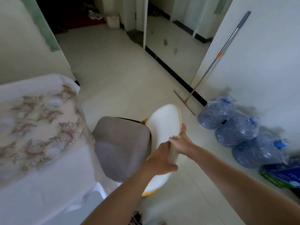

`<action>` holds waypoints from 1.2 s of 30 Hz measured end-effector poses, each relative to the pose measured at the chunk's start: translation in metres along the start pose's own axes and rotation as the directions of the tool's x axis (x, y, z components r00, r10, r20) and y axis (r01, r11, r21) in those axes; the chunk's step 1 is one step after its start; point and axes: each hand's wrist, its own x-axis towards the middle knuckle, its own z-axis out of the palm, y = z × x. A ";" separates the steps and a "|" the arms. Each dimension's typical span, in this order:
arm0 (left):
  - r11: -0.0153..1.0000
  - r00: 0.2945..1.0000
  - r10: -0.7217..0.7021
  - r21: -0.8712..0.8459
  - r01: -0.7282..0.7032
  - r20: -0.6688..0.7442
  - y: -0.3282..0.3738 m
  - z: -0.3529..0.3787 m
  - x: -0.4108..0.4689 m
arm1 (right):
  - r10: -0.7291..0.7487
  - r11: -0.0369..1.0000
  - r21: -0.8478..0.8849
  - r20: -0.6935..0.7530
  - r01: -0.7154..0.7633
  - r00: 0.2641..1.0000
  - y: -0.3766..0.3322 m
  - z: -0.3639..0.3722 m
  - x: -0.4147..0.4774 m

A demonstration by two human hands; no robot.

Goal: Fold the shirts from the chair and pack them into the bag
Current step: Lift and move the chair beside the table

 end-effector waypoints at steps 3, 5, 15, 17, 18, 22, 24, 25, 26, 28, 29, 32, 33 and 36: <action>0.999 0.999 -0.034 0.015 0.034 -0.008 -0.024 -0.032 0.006 | 0.009 0.999 0.053 0.012 -0.009 1.000 -0.031 0.014 0.015; 0.998 0.998 -0.062 0.000 0.062 -0.010 -0.042 -0.057 0.007 | 0.007 0.991 0.136 0.020 -0.009 1.000 -0.059 0.025 0.024; 0.992 0.961 -0.110 0.029 0.122 -0.253 -0.097 -0.251 0.078 | -0.089 0.982 0.178 0.124 0.066 0.988 -0.166 0.057 0.093; 0.966 0.930 0.032 0.250 0.065 -0.366 -0.073 -0.282 0.096 | -0.063 0.963 0.269 0.116 0.030 0.991 -0.168 0.060 0.098; 0.940 0.918 0.113 0.341 0.025 -0.379 -0.060 -0.291 0.109 | -0.052 0.957 0.290 0.125 0.013 0.991 -0.166 0.065 0.099; 0.725 0.962 0.270 0.667 -0.170 -0.048 -0.036 -0.289 0.172 | -0.043 0.936 0.350 0.216 -0.036 0.975 -0.154 0.084 0.102; 0.606 0.967 0.241 0.764 -0.219 0.086 -0.042 -0.284 0.196 | -0.060 0.938 0.346 0.257 -0.034 0.965 -0.149 0.083 0.111; 0.576 0.966 0.239 0.785 -0.227 0.103 -0.046 -0.282 0.203 | -0.077 0.941 0.338 0.281 -0.024 0.957 -0.148 0.080 0.116; 0.561 0.962 0.255 0.795 -0.230 0.099 -0.051 -0.281 0.207 | -0.090 0.945 0.326 0.307 -0.015 0.947 -0.148 0.077 0.121; 0.562 0.946 0.317 0.790 -0.247 0.070 -0.059 -0.282 0.210 | -0.101 0.955 0.296 0.336 -0.004 0.936 -0.150 0.072 0.127; 0.571 0.935 0.350 0.780 -0.255 0.050 -0.063 -0.283 0.210 | -0.106 0.959 0.282 0.347 0.003 0.932 -0.154 0.070 0.131; 0.598 0.944 0.329 0.781 -0.183 -0.030 -0.077 -0.299 0.211 | -0.130 0.963 0.266 0.370 0.029 0.920 -0.175 0.071 0.142; 0.606 0.953 0.299 0.781 -0.152 -0.047 -0.082 -0.308 0.210 | -0.149 0.966 0.255 0.376 0.053 0.914 -0.184 0.073 0.146; 0.625 0.957 0.272 0.775 -0.095 -0.101 -0.107 -0.334 0.200 | -0.252 0.961 0.209 0.399 0.180 0.882 -0.209 0.082 0.154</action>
